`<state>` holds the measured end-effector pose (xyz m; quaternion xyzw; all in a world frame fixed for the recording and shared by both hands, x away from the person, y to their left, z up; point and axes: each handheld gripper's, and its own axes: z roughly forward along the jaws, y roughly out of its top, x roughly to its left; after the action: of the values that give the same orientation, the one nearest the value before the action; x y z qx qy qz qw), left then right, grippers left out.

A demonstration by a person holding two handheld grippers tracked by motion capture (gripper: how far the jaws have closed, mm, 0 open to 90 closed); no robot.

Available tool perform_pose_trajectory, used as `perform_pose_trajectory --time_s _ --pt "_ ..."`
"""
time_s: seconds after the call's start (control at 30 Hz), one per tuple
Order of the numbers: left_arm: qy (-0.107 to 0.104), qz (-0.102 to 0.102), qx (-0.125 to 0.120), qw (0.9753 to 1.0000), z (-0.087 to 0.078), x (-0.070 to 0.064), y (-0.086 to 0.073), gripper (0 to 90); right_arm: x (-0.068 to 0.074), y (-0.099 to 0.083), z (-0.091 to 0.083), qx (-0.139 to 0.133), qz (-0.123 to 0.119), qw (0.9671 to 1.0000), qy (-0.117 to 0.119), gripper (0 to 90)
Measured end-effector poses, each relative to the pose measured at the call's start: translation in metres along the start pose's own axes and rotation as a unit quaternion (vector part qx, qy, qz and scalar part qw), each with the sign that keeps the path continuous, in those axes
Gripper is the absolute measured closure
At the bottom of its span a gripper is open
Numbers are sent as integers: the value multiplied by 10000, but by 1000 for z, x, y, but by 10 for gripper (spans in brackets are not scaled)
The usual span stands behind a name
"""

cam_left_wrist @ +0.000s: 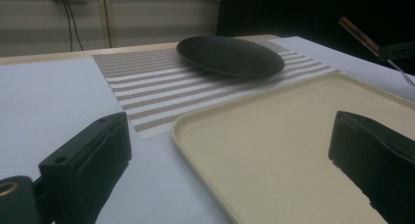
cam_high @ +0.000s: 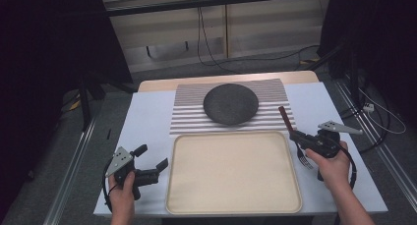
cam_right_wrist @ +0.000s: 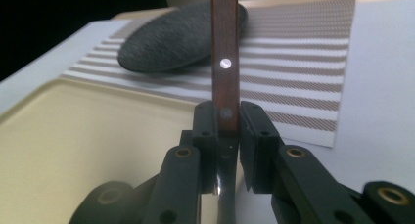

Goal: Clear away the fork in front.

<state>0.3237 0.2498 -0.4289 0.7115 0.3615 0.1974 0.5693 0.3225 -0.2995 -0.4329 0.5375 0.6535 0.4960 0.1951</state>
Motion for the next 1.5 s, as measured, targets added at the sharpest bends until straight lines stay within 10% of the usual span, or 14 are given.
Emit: perform_pose_trajectory --time_s 0.23,0.47,1.5 --pt "-44 32 -1 10000 -1 -4 4 23 12 0 -6 -452 262 9979 385 784" --pt "-106 102 0 9999 0 -9 9 23 35 2 -1 -780 -47 9945 692 783" --pt "-525 344 78 9980 32 -38 36 23 92 -7 29 -701 -657 9856 1394 783"
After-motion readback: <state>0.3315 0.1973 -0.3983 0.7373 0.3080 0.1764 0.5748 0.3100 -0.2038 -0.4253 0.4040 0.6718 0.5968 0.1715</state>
